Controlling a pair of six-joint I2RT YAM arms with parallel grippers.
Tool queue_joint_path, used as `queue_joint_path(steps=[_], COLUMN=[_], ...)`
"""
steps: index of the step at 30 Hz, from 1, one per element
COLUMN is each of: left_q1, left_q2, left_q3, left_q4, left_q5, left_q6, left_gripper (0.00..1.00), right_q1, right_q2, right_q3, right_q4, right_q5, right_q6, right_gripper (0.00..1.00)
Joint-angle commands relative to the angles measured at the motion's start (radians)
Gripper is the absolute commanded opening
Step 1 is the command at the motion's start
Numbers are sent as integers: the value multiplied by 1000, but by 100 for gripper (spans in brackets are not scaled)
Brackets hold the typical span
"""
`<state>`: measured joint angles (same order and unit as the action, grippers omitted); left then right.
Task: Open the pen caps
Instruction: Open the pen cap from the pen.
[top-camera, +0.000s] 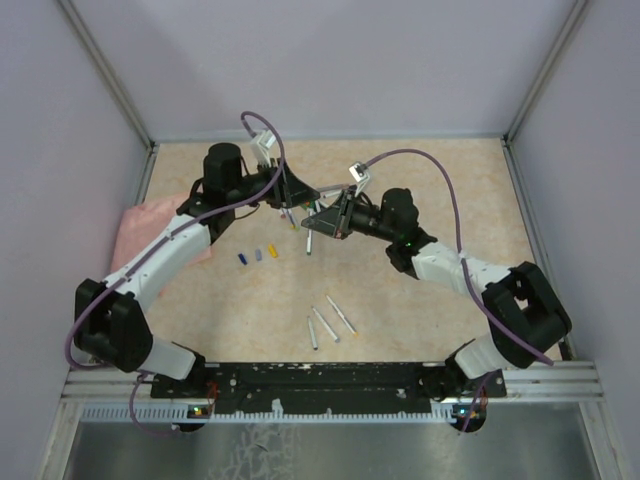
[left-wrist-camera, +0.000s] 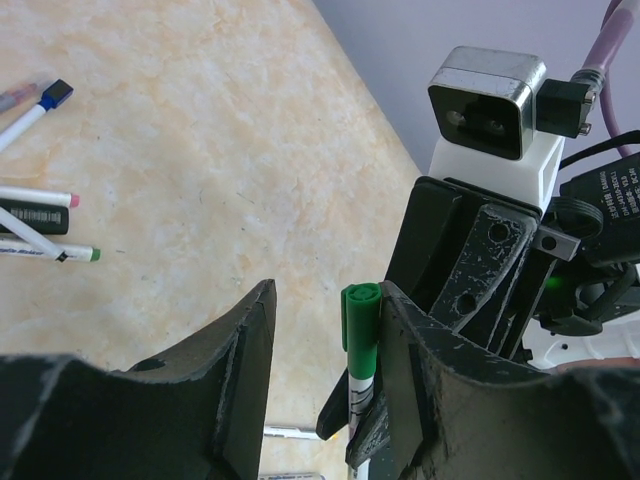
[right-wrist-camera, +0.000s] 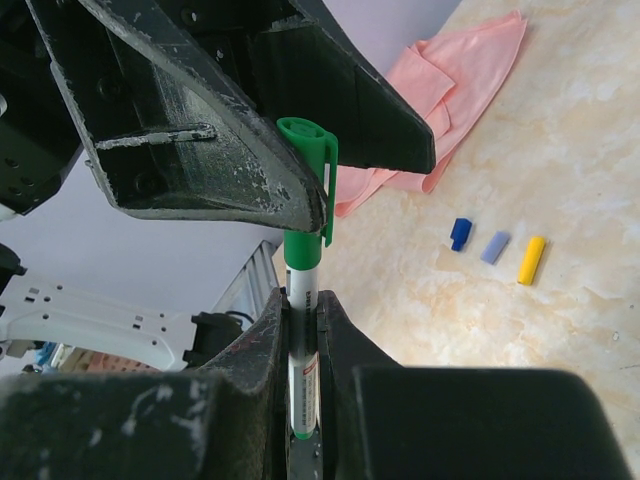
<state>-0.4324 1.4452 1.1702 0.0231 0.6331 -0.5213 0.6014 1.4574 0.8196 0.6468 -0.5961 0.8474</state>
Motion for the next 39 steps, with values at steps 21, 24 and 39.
queue_joint_path(steps=[21, 24, 39], left_q1=[-21, -21, -21], left_q2=[45, 43, -10], left_q3=[64, 64, 11], left_q4=[-73, -68, 25], left_q5=[-12, -7, -38], left_q6=[44, 41, -24], left_gripper=[21, 7, 0], right_q1=[8, 9, 15], right_q2=[13, 12, 9], right_q3=[68, 68, 64], right_q4=[52, 51, 59], right_q5=[-23, -22, -24], right_q6=[-21, -20, -8], right_gripper=[0, 0, 8])
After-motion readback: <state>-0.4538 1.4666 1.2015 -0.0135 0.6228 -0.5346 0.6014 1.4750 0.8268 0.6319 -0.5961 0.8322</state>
